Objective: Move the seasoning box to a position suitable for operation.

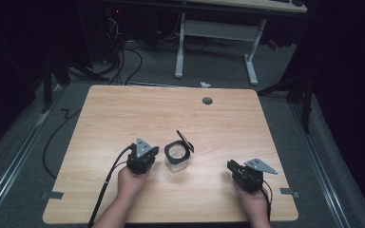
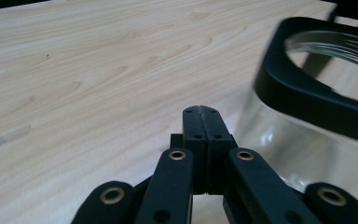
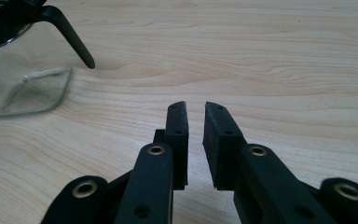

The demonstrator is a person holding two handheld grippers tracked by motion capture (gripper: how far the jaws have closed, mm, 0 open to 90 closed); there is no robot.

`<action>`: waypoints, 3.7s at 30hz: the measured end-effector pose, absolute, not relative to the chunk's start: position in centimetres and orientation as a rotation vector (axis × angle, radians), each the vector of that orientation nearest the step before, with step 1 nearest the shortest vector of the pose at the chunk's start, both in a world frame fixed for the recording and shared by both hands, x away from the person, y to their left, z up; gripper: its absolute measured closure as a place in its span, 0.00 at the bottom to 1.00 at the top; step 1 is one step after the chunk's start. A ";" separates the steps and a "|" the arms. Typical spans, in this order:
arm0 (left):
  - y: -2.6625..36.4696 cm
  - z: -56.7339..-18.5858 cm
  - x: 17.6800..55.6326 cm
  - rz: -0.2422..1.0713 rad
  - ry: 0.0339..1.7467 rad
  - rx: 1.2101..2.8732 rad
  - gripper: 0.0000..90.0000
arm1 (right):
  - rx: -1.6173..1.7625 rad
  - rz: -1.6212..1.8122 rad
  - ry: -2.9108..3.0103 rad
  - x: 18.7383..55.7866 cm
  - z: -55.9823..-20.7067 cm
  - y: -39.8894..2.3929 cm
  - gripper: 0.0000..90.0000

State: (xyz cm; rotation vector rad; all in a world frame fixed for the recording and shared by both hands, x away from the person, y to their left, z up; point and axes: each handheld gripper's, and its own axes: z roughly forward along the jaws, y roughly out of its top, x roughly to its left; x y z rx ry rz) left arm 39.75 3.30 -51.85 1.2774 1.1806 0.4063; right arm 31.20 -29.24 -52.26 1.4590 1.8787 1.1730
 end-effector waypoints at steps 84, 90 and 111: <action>8.0 -51.8 32.0 0.378 1.165 1.239 0.98 | 1.104 1.281 2.016 30.3 -48.4 -20.4 0.99; 8.6 -51.9 32.1 0.397 1.172 1.237 0.96 | 1.148 1.245 2.014 31.0 -49.1 -21.7 0.98; 12.1 -52.2 33.4 0.491 1.243 1.239 0.70 | 1.274 1.154 1.962 31.1 -51.2 -26.4 0.87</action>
